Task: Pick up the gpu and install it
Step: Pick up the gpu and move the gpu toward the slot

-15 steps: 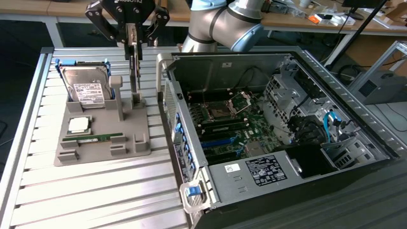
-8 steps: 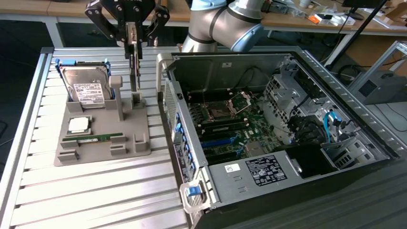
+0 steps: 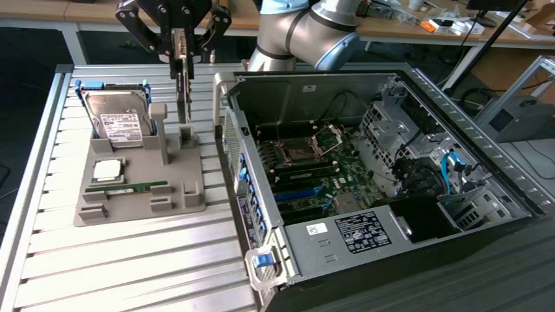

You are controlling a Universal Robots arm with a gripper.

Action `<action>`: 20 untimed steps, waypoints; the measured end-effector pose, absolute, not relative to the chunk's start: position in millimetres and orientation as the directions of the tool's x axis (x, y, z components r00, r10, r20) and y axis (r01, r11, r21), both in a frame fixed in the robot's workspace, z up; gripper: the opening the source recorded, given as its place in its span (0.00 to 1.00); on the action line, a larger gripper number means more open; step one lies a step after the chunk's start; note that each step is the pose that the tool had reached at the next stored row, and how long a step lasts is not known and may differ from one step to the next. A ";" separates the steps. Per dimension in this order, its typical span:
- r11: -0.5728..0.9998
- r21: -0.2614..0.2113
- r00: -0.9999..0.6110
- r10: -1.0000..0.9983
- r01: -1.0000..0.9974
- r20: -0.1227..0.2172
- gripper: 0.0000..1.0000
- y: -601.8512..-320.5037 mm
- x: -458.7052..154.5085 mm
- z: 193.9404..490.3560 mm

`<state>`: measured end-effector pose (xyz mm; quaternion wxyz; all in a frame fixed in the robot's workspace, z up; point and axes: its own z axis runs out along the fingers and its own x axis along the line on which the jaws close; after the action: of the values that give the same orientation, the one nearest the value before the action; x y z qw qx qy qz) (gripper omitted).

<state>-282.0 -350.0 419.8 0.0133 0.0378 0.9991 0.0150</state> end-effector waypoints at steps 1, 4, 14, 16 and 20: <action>0.997 0.031 -0.997 0.076 0.075 -0.025 0.27 -350.0 -282.0 420.1; 0.997 0.032 -0.997 0.076 0.075 -0.025 0.27 -349.9 -282.0 421.0; 0.997 0.033 -0.997 0.076 0.075 -0.025 0.27 -350.0 -282.0 423.6; 0.997 0.033 -0.997 0.076 0.075 -0.025 0.27 -350.0 -282.0 424.1; 0.997 0.034 -0.997 0.076 0.075 -0.025 0.27 -349.9 -282.0 424.9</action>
<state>-282.0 -349.9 424.9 0.0133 0.0378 0.9991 0.0164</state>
